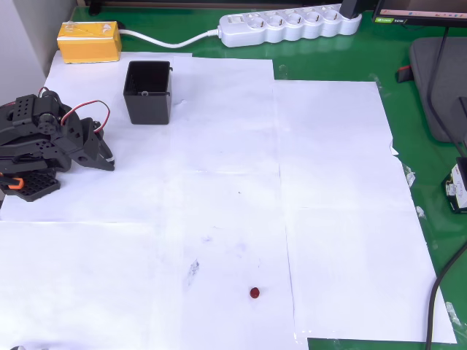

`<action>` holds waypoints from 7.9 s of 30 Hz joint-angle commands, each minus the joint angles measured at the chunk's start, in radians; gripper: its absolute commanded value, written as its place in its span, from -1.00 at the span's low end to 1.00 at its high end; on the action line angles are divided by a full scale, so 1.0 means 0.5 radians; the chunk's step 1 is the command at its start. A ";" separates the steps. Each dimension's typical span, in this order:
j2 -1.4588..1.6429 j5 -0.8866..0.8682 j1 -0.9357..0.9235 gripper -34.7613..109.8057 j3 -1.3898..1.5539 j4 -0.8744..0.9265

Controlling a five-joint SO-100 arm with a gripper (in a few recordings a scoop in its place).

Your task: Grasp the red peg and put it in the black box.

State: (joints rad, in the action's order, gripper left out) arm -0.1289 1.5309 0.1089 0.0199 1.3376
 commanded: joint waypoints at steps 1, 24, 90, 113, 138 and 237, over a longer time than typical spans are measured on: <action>-0.209 -0.012 0.040 -0.48 -0.163 0.172; -0.209 -0.012 0.040 -0.48 -0.163 0.172; -0.209 -0.012 0.040 -0.48 -0.163 0.172; -0.209 -0.018 0.009 -0.45 -0.163 0.156; 2.694 -0.043 -0.540 -0.52 -0.135 -3.933; 5.516 0.071 -1.451 0.08 3.476 -3.915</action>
State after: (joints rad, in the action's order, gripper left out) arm 2.6154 1.5647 -0.6213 1.6874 -0.6535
